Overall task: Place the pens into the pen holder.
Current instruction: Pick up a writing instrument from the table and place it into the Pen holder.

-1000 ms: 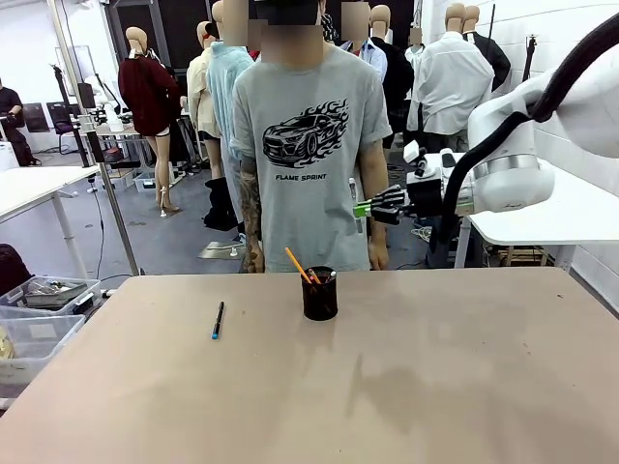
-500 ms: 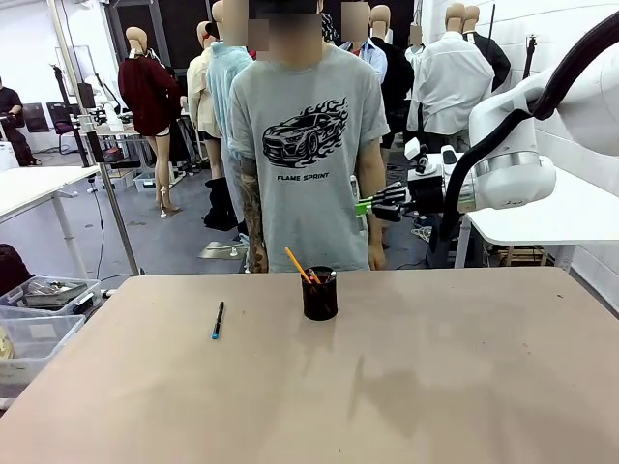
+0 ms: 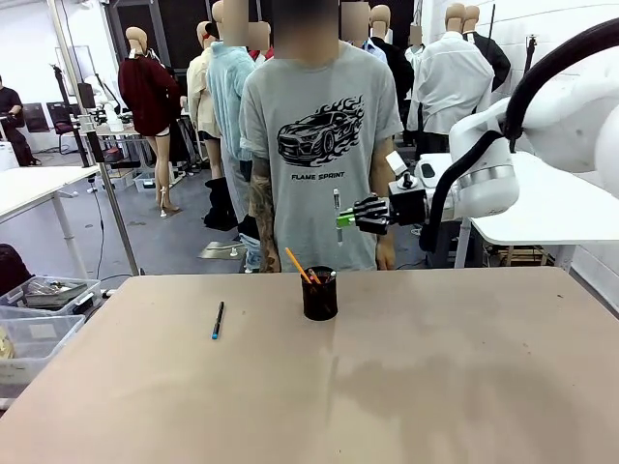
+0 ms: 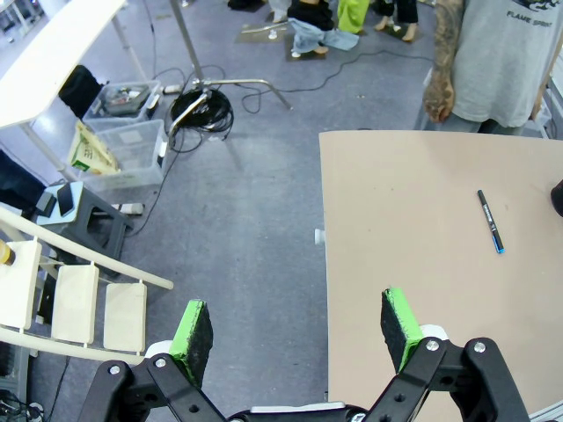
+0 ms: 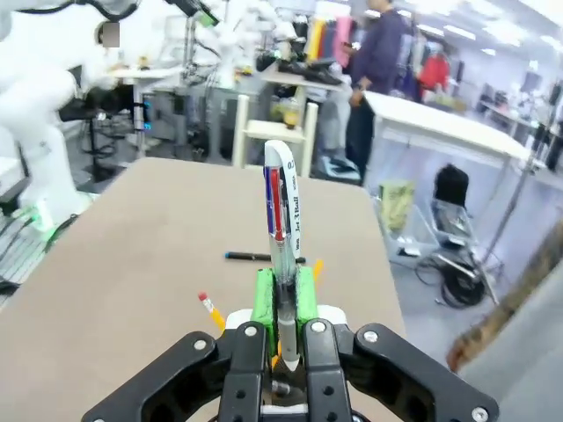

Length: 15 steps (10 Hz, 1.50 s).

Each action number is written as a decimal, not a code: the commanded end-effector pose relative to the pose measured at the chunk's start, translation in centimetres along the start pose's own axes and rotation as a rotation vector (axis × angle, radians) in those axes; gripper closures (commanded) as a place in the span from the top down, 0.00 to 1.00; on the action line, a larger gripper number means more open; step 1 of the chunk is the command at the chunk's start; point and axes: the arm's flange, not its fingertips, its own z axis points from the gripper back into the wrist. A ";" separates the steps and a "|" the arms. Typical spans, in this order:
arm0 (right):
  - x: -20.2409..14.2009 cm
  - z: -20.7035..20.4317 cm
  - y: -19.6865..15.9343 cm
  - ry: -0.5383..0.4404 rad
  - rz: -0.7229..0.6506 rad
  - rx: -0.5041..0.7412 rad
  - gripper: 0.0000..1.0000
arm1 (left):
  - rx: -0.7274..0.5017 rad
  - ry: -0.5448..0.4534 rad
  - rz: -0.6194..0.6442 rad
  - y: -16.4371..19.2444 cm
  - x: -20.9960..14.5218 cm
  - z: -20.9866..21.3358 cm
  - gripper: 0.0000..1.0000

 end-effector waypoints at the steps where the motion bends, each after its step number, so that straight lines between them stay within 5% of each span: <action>1: -1.4 -1.3 -3.5 0.003 -0.009 0.105 0.00 | 0.002 -0.009 0.013 0.0 0.1 -0.1 1.00; 6: -5.5 -3.8 -7.8 -0.012 -0.072 0.243 0.00 | 0.002 -0.009 0.013 0.0 0.1 -0.1 1.00; 11: -7.5 -4.4 -8.1 -0.058 -0.136 0.360 0.00 | 0.002 -0.009 0.013 0.0 0.1 -0.1 1.00; 15: -8.6 -4.8 -7.9 0.011 -0.195 0.358 0.00 | 0.002 -0.009 0.013 0.0 0.1 -0.1 1.00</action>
